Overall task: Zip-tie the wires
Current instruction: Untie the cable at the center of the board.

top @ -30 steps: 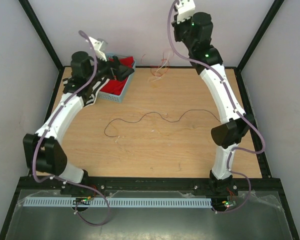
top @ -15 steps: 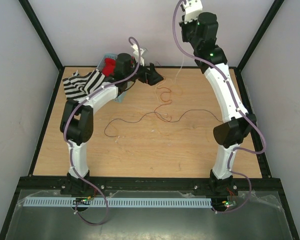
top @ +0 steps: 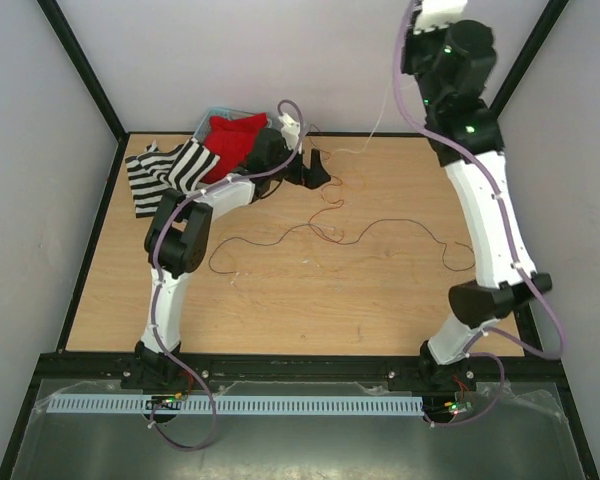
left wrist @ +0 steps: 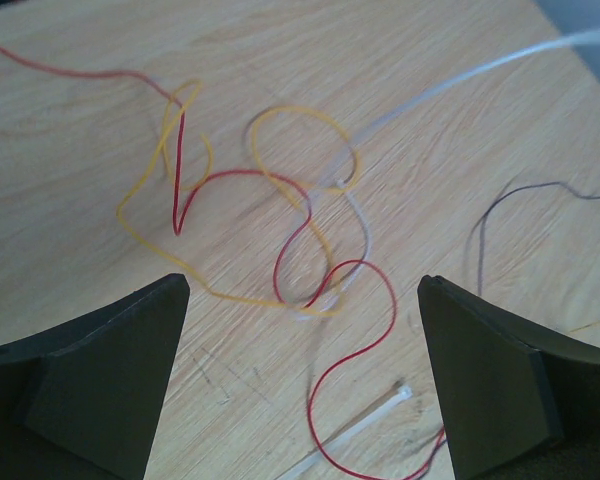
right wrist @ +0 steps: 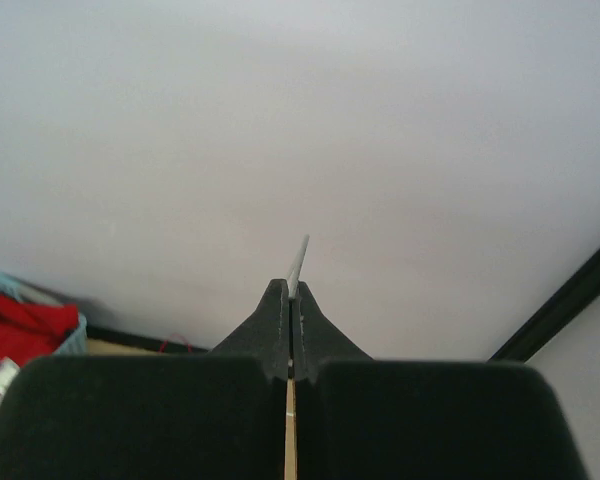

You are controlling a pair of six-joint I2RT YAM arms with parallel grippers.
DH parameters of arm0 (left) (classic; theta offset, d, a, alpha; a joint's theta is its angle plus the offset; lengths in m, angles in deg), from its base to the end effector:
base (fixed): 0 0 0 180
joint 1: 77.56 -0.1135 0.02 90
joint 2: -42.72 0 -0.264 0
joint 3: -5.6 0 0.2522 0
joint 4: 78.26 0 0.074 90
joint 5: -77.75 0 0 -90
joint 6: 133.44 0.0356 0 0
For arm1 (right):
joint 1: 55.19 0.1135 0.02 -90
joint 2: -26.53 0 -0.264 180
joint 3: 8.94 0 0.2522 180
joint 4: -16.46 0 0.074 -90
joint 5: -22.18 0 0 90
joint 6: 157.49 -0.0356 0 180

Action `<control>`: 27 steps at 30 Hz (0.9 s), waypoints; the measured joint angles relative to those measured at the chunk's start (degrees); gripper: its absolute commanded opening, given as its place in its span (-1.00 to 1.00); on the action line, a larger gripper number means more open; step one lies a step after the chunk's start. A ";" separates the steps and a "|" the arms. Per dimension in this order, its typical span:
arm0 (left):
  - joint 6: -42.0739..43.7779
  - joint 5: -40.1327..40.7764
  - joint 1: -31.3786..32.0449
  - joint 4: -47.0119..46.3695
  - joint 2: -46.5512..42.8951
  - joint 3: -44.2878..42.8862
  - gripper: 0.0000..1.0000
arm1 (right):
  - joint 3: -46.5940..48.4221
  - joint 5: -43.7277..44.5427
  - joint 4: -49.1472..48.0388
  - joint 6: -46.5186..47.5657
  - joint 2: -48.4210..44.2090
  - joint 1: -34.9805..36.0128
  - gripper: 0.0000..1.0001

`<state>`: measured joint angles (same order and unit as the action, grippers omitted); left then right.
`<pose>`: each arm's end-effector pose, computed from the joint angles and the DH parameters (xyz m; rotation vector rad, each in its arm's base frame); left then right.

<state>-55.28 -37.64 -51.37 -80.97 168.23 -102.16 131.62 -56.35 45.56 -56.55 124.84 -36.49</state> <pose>0.4563 -0.2415 0.2240 0.5536 1.8137 -0.8648 0.3346 0.1058 0.5691 -0.1781 1.3341 -0.0199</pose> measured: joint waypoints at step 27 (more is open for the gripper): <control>3.10 3.82 3.34 9.22 5.27 -7.67 0.98 | -20.57 6.97 -3.41 -0.44 -27.17 0.00 -1.00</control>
<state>-52.17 -33.81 -48.02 -71.74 173.50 -109.83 111.06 -49.38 42.15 -56.99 97.67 -36.49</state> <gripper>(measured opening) 0.988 0.014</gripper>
